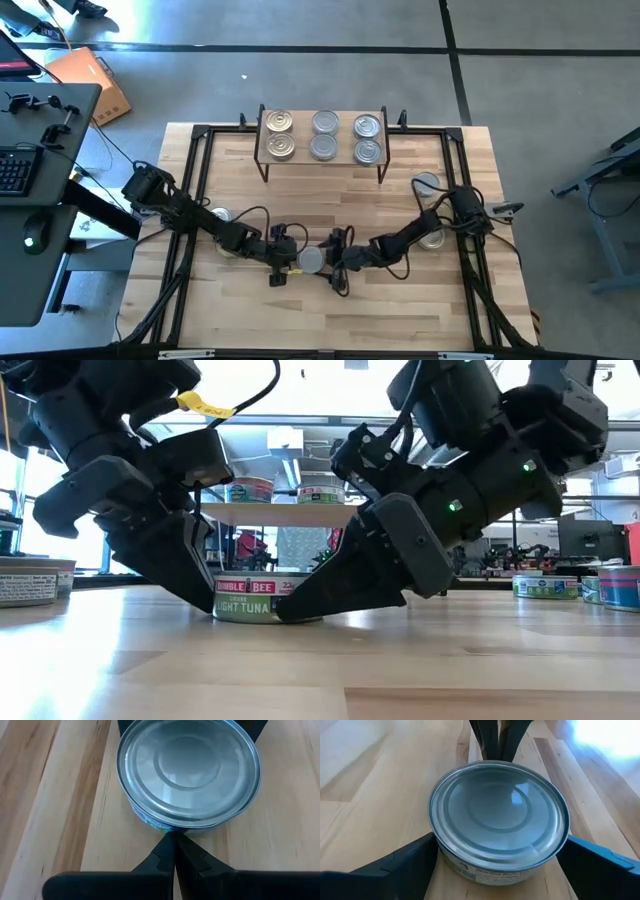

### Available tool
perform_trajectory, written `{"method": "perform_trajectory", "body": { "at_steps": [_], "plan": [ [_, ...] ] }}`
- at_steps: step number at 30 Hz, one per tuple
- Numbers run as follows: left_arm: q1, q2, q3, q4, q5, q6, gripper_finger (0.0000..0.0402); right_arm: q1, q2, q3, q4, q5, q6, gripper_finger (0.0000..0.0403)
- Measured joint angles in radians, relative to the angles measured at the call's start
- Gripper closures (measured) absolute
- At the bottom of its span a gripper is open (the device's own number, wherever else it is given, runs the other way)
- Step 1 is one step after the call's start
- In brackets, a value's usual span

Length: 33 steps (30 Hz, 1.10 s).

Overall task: Stack canned seafood by type on shelf
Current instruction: Stack the left green and white tuna can on top of the green and white tuna can on the shelf

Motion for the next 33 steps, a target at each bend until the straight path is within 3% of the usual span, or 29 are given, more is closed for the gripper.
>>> {"method": "perform_trajectory", "body": {
  "at_steps": [10, 15, 33],
  "plan": [
    [0.0, 0.0, 0.0, -0.02, -0.008, 0.028, 0.0401, -0.035, -0.001, -0.023, 0.138, -0.058, -0.034, 0.0052],
    [0.0, -0.001, 0.0, -0.02, -0.008, 0.026, 0.0402, -0.034, -0.002, -0.023, 0.116, -0.061, -0.006, 0.0075],
    [-0.006, -0.06, 0.013, -0.184, -0.099, -0.05, 0.0401, 0.017, 0.002, -0.012, 0.012, 0.011, 0.057, 0.0081]
  ]
}}
